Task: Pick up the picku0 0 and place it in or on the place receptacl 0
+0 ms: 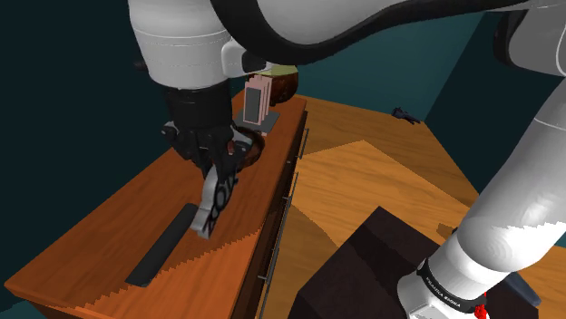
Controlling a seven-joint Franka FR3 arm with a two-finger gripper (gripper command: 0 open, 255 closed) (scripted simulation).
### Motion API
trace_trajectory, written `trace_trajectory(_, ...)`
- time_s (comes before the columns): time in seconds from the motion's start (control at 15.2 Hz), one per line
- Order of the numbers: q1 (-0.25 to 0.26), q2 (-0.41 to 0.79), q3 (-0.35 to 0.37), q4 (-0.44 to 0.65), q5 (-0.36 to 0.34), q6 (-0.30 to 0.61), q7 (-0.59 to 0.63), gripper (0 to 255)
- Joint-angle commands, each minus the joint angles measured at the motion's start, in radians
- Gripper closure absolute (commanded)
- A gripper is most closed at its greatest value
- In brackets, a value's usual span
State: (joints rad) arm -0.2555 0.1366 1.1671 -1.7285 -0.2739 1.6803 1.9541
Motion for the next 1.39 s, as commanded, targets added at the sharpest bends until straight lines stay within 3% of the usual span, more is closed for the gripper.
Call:
trace_trajectory(0.0,0.005,0.003,0.001,0.028,-0.002,-0.027,-0.001,255)
trace_trajectory(0.4,0.019,0.012,0.002,0.104,-0.008,-0.099,-0.006,255)
trace_trajectory(0.66,-0.027,0.032,-0.031,0.131,-0.031,-0.102,-0.087,255)
trace_trajectory(1.32,-0.055,0.182,-0.125,0.301,-0.163,-0.154,-0.245,255)
